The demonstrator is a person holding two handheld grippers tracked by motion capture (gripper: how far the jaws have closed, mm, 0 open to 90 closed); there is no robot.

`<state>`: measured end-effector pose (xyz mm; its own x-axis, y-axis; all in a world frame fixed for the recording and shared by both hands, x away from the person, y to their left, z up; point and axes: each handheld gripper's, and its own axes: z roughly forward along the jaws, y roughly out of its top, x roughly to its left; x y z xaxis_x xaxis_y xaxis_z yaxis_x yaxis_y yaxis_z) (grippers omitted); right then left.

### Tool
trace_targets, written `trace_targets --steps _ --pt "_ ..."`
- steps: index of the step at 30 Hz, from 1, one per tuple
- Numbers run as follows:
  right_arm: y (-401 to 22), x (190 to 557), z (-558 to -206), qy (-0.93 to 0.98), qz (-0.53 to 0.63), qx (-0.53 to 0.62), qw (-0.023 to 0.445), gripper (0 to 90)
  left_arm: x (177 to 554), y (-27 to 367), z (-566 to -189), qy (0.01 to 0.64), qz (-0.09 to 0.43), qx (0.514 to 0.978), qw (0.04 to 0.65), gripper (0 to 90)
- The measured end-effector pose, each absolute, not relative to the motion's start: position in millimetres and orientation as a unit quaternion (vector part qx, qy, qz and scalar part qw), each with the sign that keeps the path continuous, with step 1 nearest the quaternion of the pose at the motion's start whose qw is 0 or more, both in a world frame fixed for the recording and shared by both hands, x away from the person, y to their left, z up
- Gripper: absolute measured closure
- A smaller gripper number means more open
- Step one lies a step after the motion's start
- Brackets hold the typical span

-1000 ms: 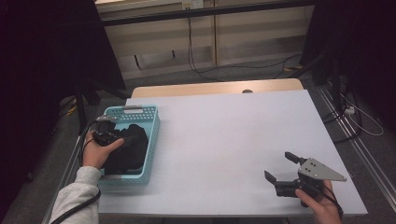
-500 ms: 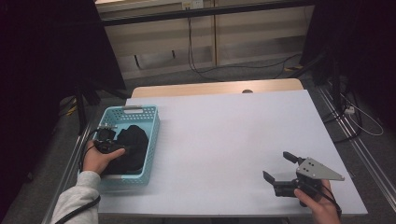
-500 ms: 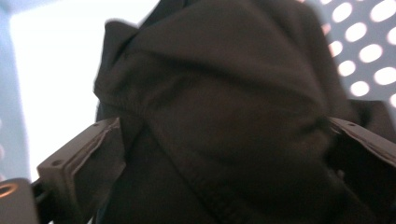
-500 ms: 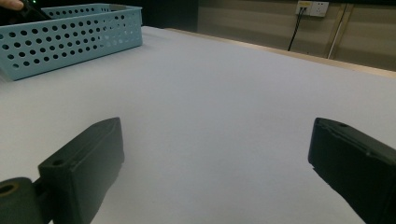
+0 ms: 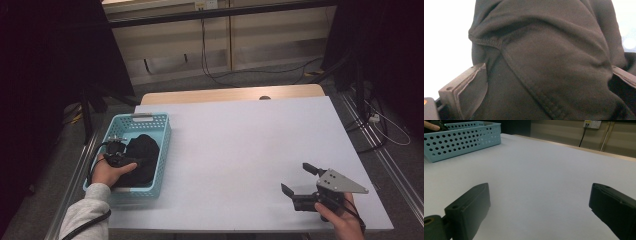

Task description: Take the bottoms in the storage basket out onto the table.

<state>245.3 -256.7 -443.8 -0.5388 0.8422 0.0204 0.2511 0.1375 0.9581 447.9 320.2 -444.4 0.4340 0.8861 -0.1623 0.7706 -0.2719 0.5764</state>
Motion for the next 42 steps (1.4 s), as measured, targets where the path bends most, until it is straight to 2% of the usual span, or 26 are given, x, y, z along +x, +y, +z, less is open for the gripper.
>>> trace_targets --steps 4,14,18,23,25,33,42 --pt "-256 245 -443 0.7 0.528 0.389 0.28 2.9 448 313 -444 0.529 0.102 0.791 0.291 1.5" --pt "-255 245 -443 0.703 0.528 0.386 0.279 2.9 447 297 -442 0.517 0.118 0.797 0.289 18.4" --pt "-255 245 -443 0.703 0.528 0.386 0.28 2.9 447 295 -439 0.512 0.11 0.801 0.29 28.2" --pt "-255 245 -443 0.703 0.528 0.386 0.28 2.9 447 294 -436 0.519 0.086 0.797 0.297 50.5" --pt "-255 245 -443 0.703 0.529 0.385 0.279 2.9 447 295 -435 0.532 0.077 0.787 0.304 53.6" --pt "-256 246 -443 0.702 0.529 0.387 0.278 2.9 449 298 -428 0.55 0.061 0.774 0.307 58.9" --pt "-256 245 -443 0.7 0.531 0.388 0.277 2.9 451 304 -404 0.563 0.075 0.758 0.32 64.3"
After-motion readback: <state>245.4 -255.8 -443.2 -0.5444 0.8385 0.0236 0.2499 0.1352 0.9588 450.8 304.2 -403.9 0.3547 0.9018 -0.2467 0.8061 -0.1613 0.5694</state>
